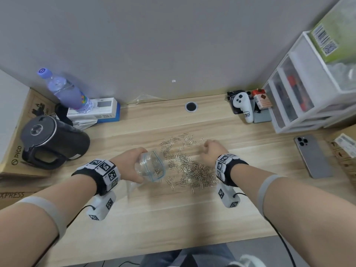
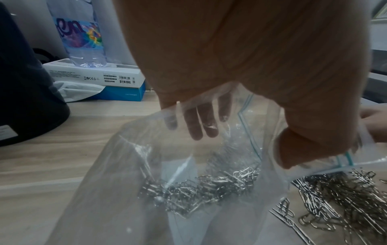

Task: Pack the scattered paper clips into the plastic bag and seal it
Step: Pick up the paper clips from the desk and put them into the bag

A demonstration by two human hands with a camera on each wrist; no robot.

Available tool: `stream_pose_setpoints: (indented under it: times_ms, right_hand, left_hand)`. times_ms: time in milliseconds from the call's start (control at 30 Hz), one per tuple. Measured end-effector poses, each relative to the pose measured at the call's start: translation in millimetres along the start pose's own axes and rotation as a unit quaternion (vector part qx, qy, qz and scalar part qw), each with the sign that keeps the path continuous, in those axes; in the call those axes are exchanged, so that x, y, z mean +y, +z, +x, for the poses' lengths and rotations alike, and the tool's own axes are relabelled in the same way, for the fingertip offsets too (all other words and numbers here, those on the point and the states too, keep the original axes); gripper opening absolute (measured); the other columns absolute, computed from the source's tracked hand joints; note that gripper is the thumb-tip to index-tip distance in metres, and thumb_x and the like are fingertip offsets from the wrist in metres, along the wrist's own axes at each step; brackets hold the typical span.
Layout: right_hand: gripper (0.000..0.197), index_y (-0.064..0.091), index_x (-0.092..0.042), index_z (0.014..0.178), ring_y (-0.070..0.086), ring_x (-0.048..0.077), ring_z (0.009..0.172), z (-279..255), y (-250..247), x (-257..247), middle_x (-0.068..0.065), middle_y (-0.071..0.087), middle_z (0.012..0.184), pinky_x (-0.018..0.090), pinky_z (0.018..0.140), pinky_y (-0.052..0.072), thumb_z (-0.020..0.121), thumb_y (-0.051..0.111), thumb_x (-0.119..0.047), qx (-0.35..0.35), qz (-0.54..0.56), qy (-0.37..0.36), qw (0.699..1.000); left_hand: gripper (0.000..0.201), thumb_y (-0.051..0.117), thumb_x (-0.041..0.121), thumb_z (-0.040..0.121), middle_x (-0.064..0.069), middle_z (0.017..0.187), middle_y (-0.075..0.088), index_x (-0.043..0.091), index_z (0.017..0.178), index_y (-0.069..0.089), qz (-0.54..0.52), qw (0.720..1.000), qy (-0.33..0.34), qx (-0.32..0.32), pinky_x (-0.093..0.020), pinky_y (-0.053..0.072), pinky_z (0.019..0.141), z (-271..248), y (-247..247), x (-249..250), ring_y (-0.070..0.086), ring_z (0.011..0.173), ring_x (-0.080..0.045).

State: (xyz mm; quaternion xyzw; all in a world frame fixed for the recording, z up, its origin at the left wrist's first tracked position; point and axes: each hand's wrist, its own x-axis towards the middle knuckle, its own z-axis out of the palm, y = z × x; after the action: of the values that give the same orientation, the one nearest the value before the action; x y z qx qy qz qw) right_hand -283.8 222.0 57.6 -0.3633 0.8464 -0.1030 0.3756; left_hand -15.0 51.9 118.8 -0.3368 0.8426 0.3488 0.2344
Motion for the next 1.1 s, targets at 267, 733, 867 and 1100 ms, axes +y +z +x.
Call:
stream_pose_setpoints:
  times_ms: [267, 733, 867, 1100]
  right_hand:
    - [0.055, 0.039, -0.013, 0.128, 0.036, 0.034, 0.121, -9, 12, 30, 0.013, 0.035, 0.131, 0.043, 0.096, 0.04, 0.079, 0.058, -0.027, 0.028, -0.071, 0.12, 0.99]
    - [0.046, 0.047, -0.01, 0.131, 0.057, 0.026, 0.108, -13, 22, 7, 0.01, 0.049, 0.129, 0.036, 0.09, 0.051, 0.09, 0.056, -0.029, -0.006, -0.008, 0.041, 0.999]
    - [0.054, 0.041, -0.01, 0.123, 0.043, 0.032, 0.119, -16, 6, 32, 0.012, 0.042, 0.127, 0.047, 0.092, 0.047, 0.082, 0.06, -0.039, 0.045, -0.066, 0.208, 0.975]
    - [0.058, 0.037, -0.008, 0.123, 0.049, 0.031, 0.117, -22, 17, 44, 0.014, 0.042, 0.128, 0.04, 0.096, 0.042, 0.081, 0.063, -0.038, 0.037, -0.08, 0.278, 0.956]
  left_hand:
    - [0.092, 0.073, 0.046, 0.044, 0.005, 0.112, 0.06, 0.025, 0.129, 0.045, 0.006, 1.0, 0.009, -0.015, -0.03, 0.051, 0.088, 3, 10, 5, 0.06, 0.099, -0.014]
    - [0.088, 0.075, 0.045, 0.046, 0.008, 0.11, 0.06, 0.028, 0.127, 0.044, 0.024, 0.999, 0.005, -0.021, -0.03, 0.05, 0.089, 3, 12, 0, 0.059, 0.099, -0.014]
    - [0.082, 0.079, 0.038, 0.049, 0.008, 0.107, 0.06, 0.028, 0.123, 0.044, 0.019, 0.999, 0.008, -0.024, -0.026, 0.049, 0.082, 4, 15, 2, 0.06, 0.095, -0.013]
    - [0.084, 0.081, 0.031, 0.053, 0.011, 0.106, 0.057, 0.023, 0.129, 0.045, 0.01, 0.999, 0.021, -0.039, -0.013, 0.04, 0.072, 6, 24, 5, 0.057, 0.091, -0.008]
